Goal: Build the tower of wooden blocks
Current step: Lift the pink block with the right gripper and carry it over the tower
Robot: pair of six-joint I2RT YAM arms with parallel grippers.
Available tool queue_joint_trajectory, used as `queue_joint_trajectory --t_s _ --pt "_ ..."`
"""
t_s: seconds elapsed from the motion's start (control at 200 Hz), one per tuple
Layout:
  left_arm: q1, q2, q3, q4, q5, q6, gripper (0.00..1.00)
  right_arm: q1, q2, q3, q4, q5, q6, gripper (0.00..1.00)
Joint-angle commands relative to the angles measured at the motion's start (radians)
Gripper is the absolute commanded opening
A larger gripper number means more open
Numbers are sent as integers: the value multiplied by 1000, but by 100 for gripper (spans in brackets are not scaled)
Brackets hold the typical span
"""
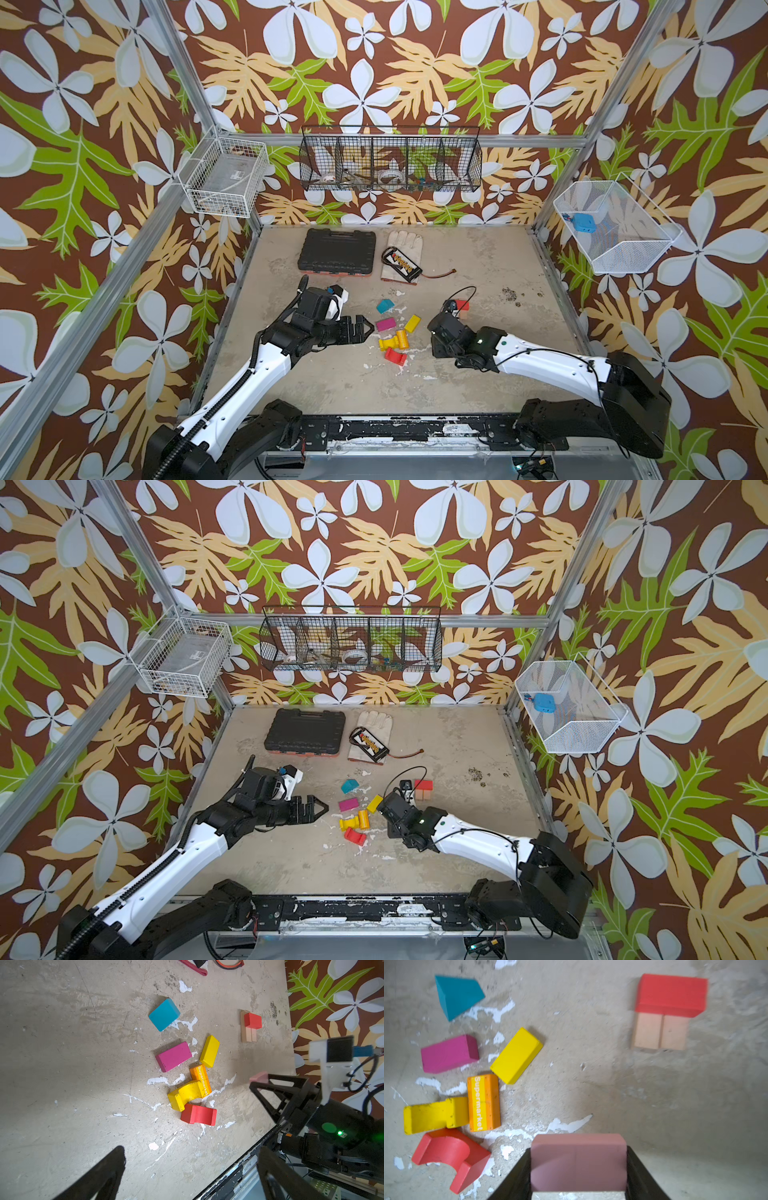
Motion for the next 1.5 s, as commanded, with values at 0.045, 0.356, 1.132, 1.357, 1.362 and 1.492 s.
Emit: queue_joint_trajectory --t_s 0.045,0.356,1.132,1.357,1.362,1.492 --pt "0 -1 -1 11 -5 2 100 -96 -98 -23 -30 16 -15 40" --pt "0 -1 -3 11 -3 2 100 -272 -139 -59 31 -36 -51 39" --pt "0 -6 -3 12 -5 1 100 -324 291 106 110 -42 -95 32" --pt "0 -10 -4 11 -7 -1 100 -353 294 105 120 -34 -119 35" --pt "0 -11 -4 11 -7 0 100 -353 294 105 121 -35 -119 35" --pt "0 -10 -4 11 -7 0 100 -368 307 114 128 -49 -141 36"
